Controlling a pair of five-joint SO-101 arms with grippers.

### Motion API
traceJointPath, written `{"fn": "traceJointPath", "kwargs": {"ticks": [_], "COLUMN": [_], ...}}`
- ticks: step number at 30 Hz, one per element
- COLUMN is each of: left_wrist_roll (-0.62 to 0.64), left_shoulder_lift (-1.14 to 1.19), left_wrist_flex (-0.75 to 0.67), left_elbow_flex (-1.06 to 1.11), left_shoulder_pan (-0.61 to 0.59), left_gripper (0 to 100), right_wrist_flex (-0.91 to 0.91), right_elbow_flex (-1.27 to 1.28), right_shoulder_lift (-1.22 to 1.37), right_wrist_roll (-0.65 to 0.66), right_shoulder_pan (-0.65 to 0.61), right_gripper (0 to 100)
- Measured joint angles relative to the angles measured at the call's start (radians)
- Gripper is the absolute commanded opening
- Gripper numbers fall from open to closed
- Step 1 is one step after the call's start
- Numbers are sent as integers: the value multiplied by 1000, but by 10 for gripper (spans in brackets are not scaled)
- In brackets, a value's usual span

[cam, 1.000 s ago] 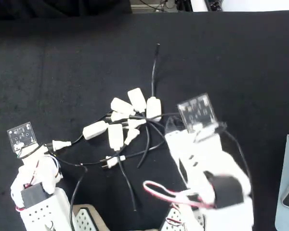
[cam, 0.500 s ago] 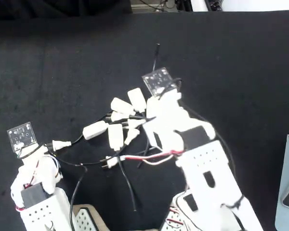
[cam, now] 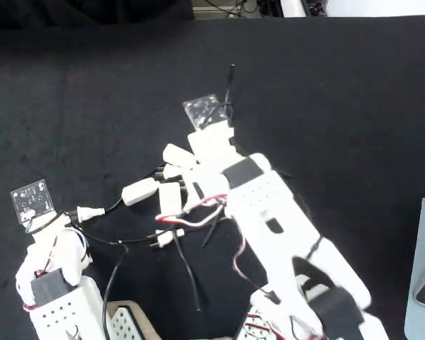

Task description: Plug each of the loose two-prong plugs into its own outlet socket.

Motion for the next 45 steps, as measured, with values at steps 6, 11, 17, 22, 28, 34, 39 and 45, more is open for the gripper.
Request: {"fn": "traceJointPath", "kwargs": {"ticks": [6, 11, 17, 22, 28, 34, 39, 45], "left_wrist_roll": [0, 0, 0, 0, 0, 0, 0, 0], "left_shoulder_lift": [0, 0, 0, 0, 0, 0, 0, 0], "left_wrist_flex": [0, 0, 0, 0, 0, 0, 0, 0], "left_elbow_flex": [0, 0, 0, 0, 0, 0, 0, 0], "left_shoulder_pan": [0, 0, 0, 0, 0, 0, 0, 0], "left_gripper": [83, 82, 81, 81, 80, 80, 80, 80], "right_wrist_flex": [-21, -54, -51, -51, -51, -49, -49, -55], "right_elbow_flex": [-34, -84, -163, -209, -296, -339, -339, -341], "right_shoulder_lift": [147, 242, 334, 430, 526, 582, 592, 592], "right_wrist_roll": [-244, -436, -548, -589, -672, -681, -681, -683], "right_shoulder_pan": [0, 0, 0, 0, 2, 2, 6, 37], "right_gripper": [158, 159, 159, 159, 156, 147, 35, 18]}}
